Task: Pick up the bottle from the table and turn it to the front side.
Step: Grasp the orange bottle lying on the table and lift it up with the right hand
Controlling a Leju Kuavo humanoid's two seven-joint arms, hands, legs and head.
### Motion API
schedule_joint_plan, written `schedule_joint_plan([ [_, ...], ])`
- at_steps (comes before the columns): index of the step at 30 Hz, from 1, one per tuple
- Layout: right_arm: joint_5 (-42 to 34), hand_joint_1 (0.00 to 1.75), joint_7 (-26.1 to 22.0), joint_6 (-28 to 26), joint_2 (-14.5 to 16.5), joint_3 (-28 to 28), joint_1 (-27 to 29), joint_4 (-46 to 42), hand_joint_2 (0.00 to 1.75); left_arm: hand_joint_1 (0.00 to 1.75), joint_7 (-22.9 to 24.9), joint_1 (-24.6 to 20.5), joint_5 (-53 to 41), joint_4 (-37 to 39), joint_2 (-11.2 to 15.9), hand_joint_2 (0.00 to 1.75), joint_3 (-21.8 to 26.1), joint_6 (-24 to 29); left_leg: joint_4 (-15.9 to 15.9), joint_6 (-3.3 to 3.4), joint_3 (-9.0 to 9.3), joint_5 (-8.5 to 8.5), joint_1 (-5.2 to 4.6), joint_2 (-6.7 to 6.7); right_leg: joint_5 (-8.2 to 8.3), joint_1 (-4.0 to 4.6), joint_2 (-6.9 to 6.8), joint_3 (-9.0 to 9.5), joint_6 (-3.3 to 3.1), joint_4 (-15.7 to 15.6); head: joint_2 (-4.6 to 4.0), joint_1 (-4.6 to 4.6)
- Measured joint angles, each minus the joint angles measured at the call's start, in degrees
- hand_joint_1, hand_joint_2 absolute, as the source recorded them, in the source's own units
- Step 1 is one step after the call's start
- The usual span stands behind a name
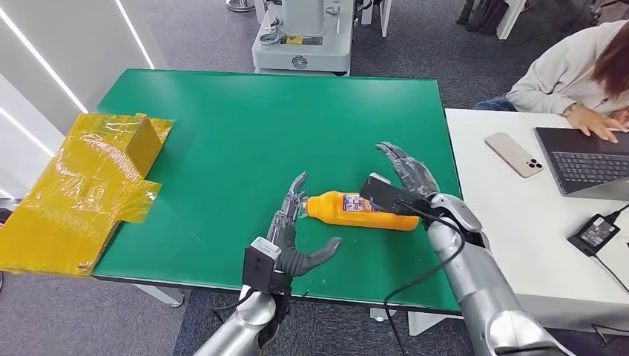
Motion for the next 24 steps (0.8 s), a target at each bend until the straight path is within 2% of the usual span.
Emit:
schedule_joint_plan([
  [3, 2.4, 0.00, 2.1, 3.4, 1.2, 4.1, -4.3, 6.1, 1.75, 0.00, 0.5, -1.0, -0.2, 1.1, -0.3, 1.75, -0.1, 0.0, 0.0, -0.01, 0.00, 0.01, 0.00, -0.06, 0.00, 0.00, -0.06, 0.00, 0.00, 0.0, 0.00, 0.00],
  [8, 4.6, 0.00, 4.8, 4.9, 2.2, 8.7, -7.4, 11.5, 1.75, 0.00, 1.5, -1.5, -0.3, 1.6, -0.3, 1.75, -0.1, 0.4, 0.0, -0.01, -0.05, 0.00, -0.01, -0.09, -0.01, 0.01, -0.07, 0.00, 0.01, 0.0, 0.00, -0.01],
  [11, 5.0, 0.00, 5.5, 5.9, 2.4, 10.2, -8.4, 13.2, 1.75, 0.00, 1.8, -1.8, -0.1, 1.9, -0.3, 1.75, -0.1, 0.7, 0.0, -0.01, -0.07, -0.01, -0.01, -0.10, -0.02, 0.00, -0.09, 0.00, 0.03, 0.0, 0.00, 0.01],
  [17, 6.5, 0.00, 7.3, 12.6, 2.9, 13.9, -11.3, 16.1, 1.75, 0.00, 2.1, -2.8, 1.3, 3.3, -0.4, 1.75, -0.1, 2.0, 0.0, 0.00, -0.06, 0.00, -0.01, -0.10, 0.00, 0.00, -0.08, 0.00, 0.02, 0.0, 0.00, -0.01],
  [24, 6.5, 0.00, 8.2, 14.9, 3.3, 16.8, -12.0, 17.4, 1.75, 0.00, 3.3, -2.8, 1.5, 3.5, -0.4, 1.75, -0.1, 2.2, 0.0, -0.01, -0.06, 0.00, 0.00, -0.10, 0.00, 0.01, -0.08, 0.00, 0.02, 0.0, 0.00, 0.01],
])
